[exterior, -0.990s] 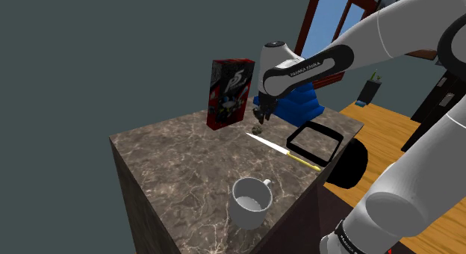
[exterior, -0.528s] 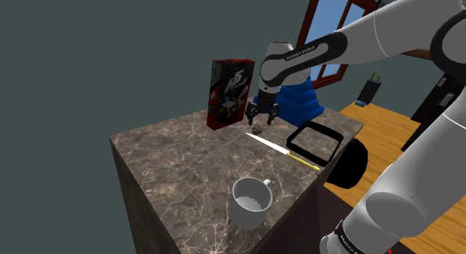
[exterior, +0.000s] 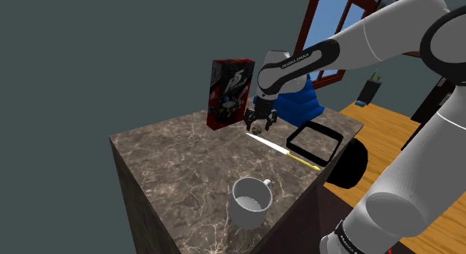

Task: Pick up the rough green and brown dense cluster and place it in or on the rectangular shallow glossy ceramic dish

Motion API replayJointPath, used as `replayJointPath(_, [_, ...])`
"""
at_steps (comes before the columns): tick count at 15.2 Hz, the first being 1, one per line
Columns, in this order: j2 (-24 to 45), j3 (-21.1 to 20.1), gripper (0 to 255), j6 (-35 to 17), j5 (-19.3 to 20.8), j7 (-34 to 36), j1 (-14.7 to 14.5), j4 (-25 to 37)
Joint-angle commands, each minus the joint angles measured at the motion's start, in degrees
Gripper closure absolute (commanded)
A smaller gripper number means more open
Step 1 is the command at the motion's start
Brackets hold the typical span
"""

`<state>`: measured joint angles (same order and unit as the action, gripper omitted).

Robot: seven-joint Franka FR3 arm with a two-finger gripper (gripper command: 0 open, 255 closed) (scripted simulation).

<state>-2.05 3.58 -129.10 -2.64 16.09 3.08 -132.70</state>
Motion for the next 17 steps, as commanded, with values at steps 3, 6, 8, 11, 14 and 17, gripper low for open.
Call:
replayJointPath(3, [0.06, 0.02, 0, -0.06, -0.01, -0.03, 0.01, 0.02])
replayJointPath(6, [0.05, 0.01, 255, -0.05, -0.01, -0.03, 0.01, 0.01])
replayJointPath(8, [0.05, 0.01, 255, -0.04, -0.01, -0.03, 0.01, 0.02])
replayJointPath(11, [0.05, 0.01, 255, -0.05, -0.01, -0.02, 0.01, 0.01])
replayJointPath(14, [0.06, 0.02, 255, -0.06, -0.01, -0.03, 0.01, 0.02])
replayJointPath(17, [-1.27, 0.01, 255, 2.28, 0.18, 0.16, 0.03, 1.04])
